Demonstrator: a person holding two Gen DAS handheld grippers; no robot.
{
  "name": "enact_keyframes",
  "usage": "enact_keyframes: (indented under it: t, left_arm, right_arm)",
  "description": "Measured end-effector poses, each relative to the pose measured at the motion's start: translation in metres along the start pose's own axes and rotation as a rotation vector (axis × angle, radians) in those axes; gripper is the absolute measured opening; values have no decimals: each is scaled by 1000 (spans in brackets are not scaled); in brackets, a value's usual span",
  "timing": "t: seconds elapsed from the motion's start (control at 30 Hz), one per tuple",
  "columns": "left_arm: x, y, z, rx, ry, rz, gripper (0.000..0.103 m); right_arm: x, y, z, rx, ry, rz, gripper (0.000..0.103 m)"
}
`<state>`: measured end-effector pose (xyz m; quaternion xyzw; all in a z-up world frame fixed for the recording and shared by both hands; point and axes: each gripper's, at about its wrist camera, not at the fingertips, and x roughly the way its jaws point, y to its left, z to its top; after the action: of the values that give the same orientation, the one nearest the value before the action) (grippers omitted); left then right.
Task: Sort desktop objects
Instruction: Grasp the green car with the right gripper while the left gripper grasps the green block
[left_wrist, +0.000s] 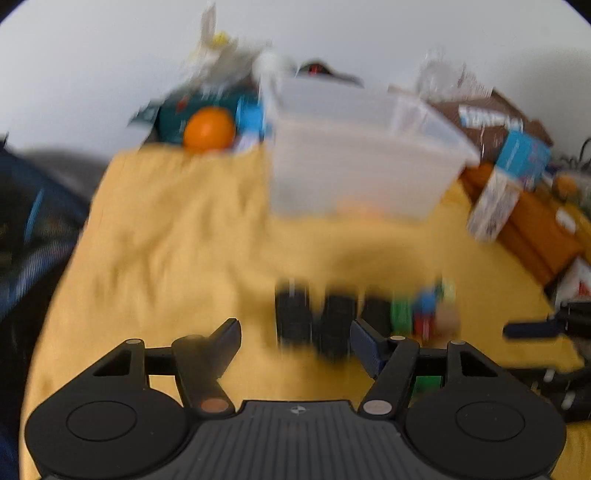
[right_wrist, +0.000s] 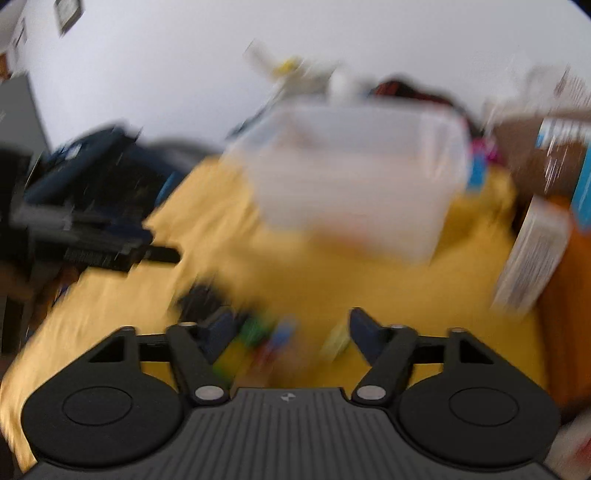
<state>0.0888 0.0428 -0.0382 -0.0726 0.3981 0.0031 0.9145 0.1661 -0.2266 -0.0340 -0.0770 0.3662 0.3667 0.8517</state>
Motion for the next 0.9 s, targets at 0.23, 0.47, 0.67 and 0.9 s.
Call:
enact_keyframes:
  t: [0.23, 0.47, 0.67, 0.9]
  left_arm:
    - [-2, -21, -34, 32, 29, -31, 66]
    - [-7, -45, -41, 79, 16, -62, 66]
    - [10, -77, -40, 172, 15, -86, 66]
    - [34, -100, -31, 256, 37, -97, 33]
  right_arm:
    - [11, 51, -67, -97, 111, 39, 53]
    - [36, 56, -66, -149, 135, 39, 33]
    - [7, 41, -70, -76, 106, 42, 33]
    - [-23, 14, -81, 4, 81, -8, 33]
